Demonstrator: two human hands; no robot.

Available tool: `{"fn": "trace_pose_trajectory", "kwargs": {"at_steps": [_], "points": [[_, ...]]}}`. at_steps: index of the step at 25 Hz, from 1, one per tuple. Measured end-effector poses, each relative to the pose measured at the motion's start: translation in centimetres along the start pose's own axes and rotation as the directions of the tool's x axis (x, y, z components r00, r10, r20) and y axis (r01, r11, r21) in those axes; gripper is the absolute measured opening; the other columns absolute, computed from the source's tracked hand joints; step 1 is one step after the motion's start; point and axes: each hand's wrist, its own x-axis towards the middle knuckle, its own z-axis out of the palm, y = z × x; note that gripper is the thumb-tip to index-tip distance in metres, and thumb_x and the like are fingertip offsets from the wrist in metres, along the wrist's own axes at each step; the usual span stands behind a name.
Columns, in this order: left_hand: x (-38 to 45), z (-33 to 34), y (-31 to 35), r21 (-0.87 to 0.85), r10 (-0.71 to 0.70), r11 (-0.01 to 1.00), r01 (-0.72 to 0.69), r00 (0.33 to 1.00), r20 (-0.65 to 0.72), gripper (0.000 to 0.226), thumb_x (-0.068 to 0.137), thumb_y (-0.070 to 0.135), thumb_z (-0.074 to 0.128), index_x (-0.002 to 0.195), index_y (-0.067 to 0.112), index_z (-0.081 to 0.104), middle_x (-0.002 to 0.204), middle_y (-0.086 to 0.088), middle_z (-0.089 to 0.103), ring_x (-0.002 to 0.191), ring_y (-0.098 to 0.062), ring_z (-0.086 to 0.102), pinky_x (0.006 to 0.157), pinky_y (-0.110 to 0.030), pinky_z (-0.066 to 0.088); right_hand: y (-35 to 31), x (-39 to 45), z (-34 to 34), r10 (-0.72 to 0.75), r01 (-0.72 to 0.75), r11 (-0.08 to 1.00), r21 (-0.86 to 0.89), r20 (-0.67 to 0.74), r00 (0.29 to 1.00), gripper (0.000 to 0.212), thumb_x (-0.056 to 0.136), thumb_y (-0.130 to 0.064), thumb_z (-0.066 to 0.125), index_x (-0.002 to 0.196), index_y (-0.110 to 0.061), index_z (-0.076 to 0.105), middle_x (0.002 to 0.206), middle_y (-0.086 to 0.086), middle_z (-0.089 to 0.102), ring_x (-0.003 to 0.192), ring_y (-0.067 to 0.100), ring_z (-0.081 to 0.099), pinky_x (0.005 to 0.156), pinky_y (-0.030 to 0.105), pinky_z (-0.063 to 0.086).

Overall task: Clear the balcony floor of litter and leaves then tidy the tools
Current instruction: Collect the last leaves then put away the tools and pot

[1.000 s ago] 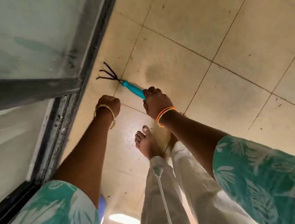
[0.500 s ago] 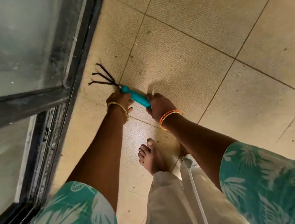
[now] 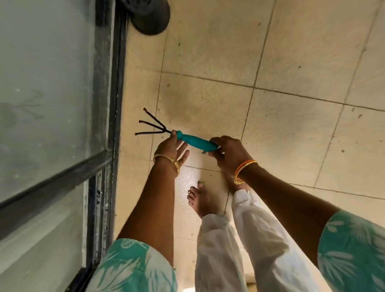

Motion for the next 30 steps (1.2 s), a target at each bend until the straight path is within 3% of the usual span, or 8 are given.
{"fn": "trace_pose_trajectory", "kwargs": {"at_steps": [5,7,13,15,17,22,26,30], "points": [[-9.4,3.1,2.4,0.072,0.068,0.995,-0.074,0.994,0.082,0.023,0.099,0.031,0.047,0.082,0.021,0.058,0.100,0.006,0.062,0.087,-0.008,0.055,0.065,-0.022,0.045,-2.2,-7.8,-6.5,0.056,-0.024,0.987,0.161,-0.195,0.979,0.034,0.084,0.002,0.060,0.118,0.001,0.060,0.108,0.020,0.063,0.090,0.032,0.063,0.079,0.010,0.039],[-12.9,4.3,2.2,0.145,0.082,0.984,-0.103,0.987,0.138,0.022,0.098,0.029,0.049,0.080,0.023,0.058,0.092,0.007,0.060,0.086,-0.008,0.054,0.066,-0.022,0.043,-2.3,-10.9,-7.4,0.097,-0.049,0.980,0.191,-0.247,0.964,0.036,0.084,0.001,0.058,0.121,0.001,0.058,0.110,0.019,0.062,0.093,0.031,0.062,0.082,0.016,0.042],[-22.1,6.6,-3.4,0.351,0.165,0.897,-0.269,0.940,0.299,0.006,0.093,0.020,0.058,0.094,0.018,0.064,0.094,0.003,0.065,0.091,-0.013,0.060,0.069,-0.022,0.044,-2.0,-21.9,-8.0,0.328,-0.206,0.921,0.330,-0.377,0.866,0.037,0.083,-0.015,0.064,0.119,-0.008,0.057,0.110,0.013,0.062,0.097,0.028,0.059,0.085,0.026,0.046],[-25.1,7.4,-6.4,0.439,0.144,0.849,-0.293,0.929,0.341,0.021,0.092,0.019,0.060,0.111,0.013,0.064,0.101,-0.001,0.066,0.096,-0.015,0.060,0.070,-0.023,0.045,-2.0,-25.7,-7.4,0.404,-0.261,0.896,0.359,-0.412,0.817,0.040,0.082,-0.035,0.063,0.118,-0.018,0.057,0.106,0.008,0.064,0.093,0.029,0.060,0.085,0.038,0.050],[-27.3,8.1,-9.7,0.525,0.098,0.800,-0.291,0.926,0.365,0.027,0.092,0.018,0.060,0.118,0.010,0.062,0.104,-0.002,0.065,0.099,-0.016,0.060,0.074,-0.024,0.046,-1.6,-29.1,-6.7,0.457,-0.298,0.871,0.390,-0.423,0.782,0.042,0.085,-0.039,0.060,0.122,-0.020,0.055,0.106,0.007,0.064,0.095,0.028,0.059,0.086,0.040,0.049],[-29.3,12.1,-17.9,0.695,0.004,0.637,-0.333,0.903,0.430,0.003,0.093,0.024,0.058,0.093,0.021,0.060,0.086,0.004,0.071,0.106,-0.020,0.062,0.067,-0.027,0.047,2.7,-37.8,-4.7,0.697,-0.311,0.676,0.668,-0.442,0.564,0.039,0.086,-0.023,0.065,0.122,-0.010,0.059,0.111,0.011,0.065,0.100,0.030,0.059,0.090,0.043,0.045],[-30.3,16.3,-26.9,0.801,-0.035,0.439,-0.406,0.884,0.467,0.010,0.096,0.022,0.054,0.087,0.020,0.058,0.093,-0.002,0.066,0.100,-0.022,0.061,0.068,-0.028,0.050,9.0,-44.9,-1.8,0.814,-0.226,0.506,0.832,-0.373,0.446,0.039,0.086,-0.018,0.065,0.122,-0.006,0.058,0.114,0.014,0.065,0.104,0.033,0.059,0.093,0.039,0.044],[-30.8,20.1,-38.4,0.869,-0.102,0.229,-0.439,0.877,0.470,0.009,0.096,0.019,0.054,0.088,0.016,0.057,0.107,-0.011,0.064,0.082,-0.016,0.065,0.064,-0.024,0.051,16.4,-51.9,1.5,0.892,-0.291,0.390,0.874,-0.280,0.355,0.038,0.086,-0.027,0.063,0.122,-0.015,0.060,0.107,0.008,0.067,0.099,0.028,0.059,0.086,0.034,0.044]]}}
